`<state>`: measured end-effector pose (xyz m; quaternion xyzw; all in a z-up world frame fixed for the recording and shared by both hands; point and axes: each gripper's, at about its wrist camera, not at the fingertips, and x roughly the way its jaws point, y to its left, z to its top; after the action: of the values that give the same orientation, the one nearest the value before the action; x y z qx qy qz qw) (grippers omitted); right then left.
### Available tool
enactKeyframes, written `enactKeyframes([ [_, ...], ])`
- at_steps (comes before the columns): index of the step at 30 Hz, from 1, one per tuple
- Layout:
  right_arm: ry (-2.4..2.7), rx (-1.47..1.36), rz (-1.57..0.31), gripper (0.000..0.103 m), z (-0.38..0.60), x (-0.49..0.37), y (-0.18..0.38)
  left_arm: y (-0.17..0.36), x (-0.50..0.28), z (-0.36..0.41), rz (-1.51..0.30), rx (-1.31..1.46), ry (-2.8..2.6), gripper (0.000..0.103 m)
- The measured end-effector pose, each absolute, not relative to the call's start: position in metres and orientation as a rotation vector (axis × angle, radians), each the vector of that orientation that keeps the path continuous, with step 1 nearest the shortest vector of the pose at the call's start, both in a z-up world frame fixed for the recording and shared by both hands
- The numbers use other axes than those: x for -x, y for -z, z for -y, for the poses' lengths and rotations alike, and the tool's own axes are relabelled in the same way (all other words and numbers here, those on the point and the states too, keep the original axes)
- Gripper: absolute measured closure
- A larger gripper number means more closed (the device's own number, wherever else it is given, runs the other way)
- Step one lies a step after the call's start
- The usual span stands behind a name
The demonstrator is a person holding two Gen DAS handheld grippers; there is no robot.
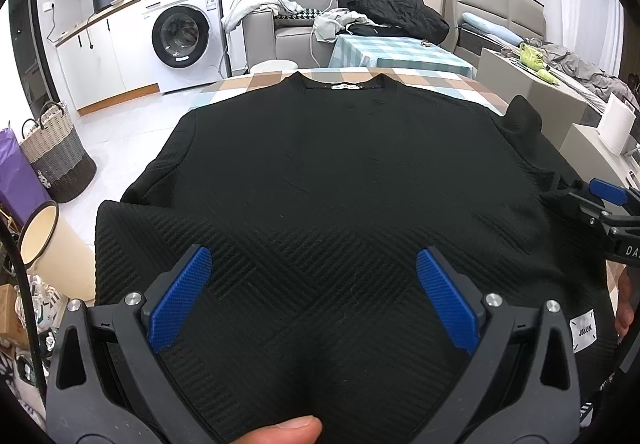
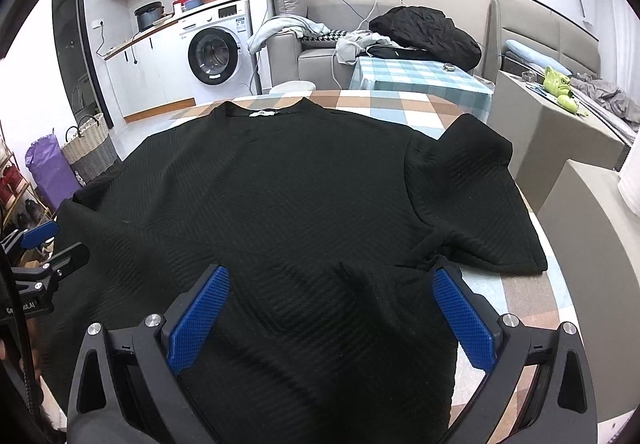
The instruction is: Fold small clothes
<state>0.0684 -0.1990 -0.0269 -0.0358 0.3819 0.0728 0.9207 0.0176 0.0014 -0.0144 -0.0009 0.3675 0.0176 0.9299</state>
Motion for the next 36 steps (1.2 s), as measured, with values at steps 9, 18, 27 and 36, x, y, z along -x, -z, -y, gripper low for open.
enactKeyframes([
  [9,-0.172,0.069,-0.770,0.000,0.198,-0.069,0.025,0.013,-0.018,-0.011,-0.733,0.006,-0.048,0.001],
  [18,-0.211,0.036,-0.716,0.000,0.199,-0.065,0.017,0.012,-0.015,-0.016,-0.718,0.012,-0.063,0.001],
  [27,-0.225,0.017,-0.686,0.000,0.201,-0.055,0.013,0.010,-0.015,-0.022,-0.716,0.026,-0.072,0.001],
  [36,-0.205,0.012,-0.672,0.000,0.208,-0.047,0.009,0.006,-0.007,-0.024,-0.710,0.025,-0.085,0.001],
])
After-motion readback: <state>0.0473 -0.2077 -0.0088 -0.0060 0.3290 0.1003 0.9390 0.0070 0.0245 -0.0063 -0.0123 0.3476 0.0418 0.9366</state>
